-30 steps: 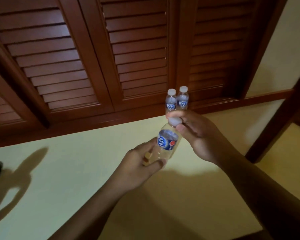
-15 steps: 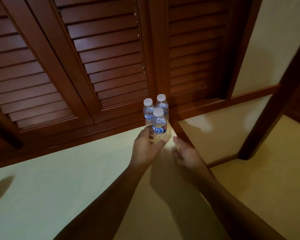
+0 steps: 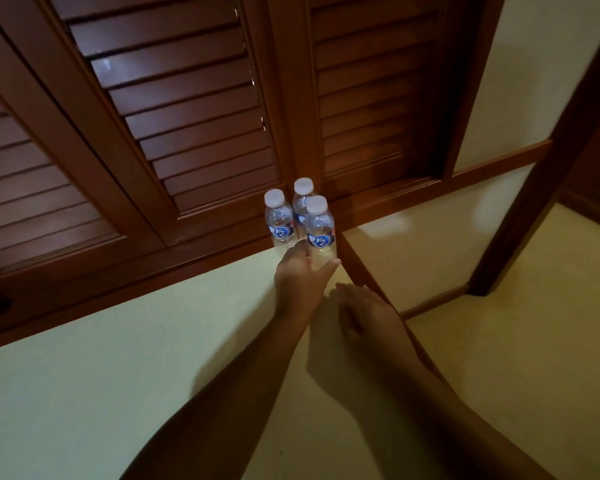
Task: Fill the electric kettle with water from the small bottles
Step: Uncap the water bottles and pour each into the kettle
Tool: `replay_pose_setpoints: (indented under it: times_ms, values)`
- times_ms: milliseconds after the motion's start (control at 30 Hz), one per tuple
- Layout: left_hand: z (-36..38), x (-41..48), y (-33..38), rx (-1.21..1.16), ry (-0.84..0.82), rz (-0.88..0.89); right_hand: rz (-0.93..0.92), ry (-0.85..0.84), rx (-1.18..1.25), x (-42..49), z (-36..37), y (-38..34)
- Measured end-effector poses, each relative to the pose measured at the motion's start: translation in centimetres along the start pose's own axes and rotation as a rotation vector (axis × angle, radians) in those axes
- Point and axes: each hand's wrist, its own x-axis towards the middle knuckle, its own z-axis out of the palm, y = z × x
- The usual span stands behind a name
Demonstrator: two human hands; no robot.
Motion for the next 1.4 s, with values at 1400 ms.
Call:
replay_pose_setpoints:
  times_ms: [1400]
  values:
    - [-42.2,-41.4,-16.8,0.205,0.541,-0.57,-0.925,-0.737,0.376,-19.2,23.7,-35.9]
